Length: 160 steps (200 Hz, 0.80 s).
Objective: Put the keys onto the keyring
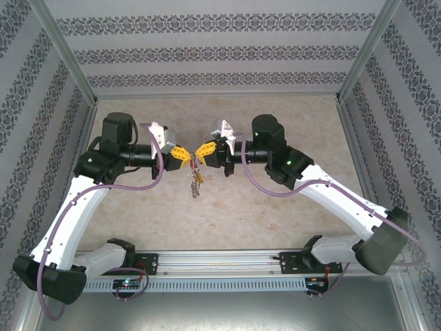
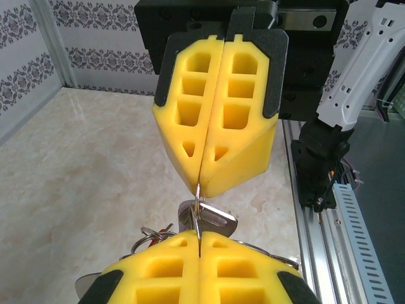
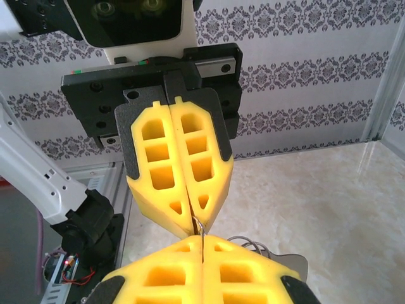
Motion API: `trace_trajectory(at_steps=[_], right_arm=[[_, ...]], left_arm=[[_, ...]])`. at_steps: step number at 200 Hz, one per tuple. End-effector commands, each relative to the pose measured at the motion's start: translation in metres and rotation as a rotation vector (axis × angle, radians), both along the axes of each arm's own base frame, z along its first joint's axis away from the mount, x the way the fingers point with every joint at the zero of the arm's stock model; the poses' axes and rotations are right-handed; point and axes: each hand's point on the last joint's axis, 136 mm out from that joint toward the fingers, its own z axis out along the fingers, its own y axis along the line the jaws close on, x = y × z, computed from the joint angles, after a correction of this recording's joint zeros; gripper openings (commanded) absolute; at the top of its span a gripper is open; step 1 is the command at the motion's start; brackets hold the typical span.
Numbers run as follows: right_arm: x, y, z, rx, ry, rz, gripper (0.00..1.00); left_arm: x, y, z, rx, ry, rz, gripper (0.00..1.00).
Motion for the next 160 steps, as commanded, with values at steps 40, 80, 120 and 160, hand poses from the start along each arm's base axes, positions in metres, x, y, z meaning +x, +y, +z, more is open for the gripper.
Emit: trace_trajectory(at_steps=[40,80,120,160], right_arm=[[-0.006,-0.004,0.014,0.037,-0.032,-0.002,0.00],[-0.008,-0.015,0.012,0.040,-0.050,-0.035,0.00],[-0.008,-0.015,0.014,0.070,-0.058,-0.039,0.00],[-0.009,-0.015,0.018,0.091,-0.065,-0.028,0.00]], left_arm=[[-0.009,0.000,0.014,-0.034,-0.059,-0.029,0.00],[-0.010,-0.001,0.015,-0.050,-0.053,-0.047,0.00],[-0.016,-0.003,0.024,-0.108,-0.034,-0.098,0.00],[-0.015,-0.003,0.026,-0.127,-0.024,-0.110,0.00]])
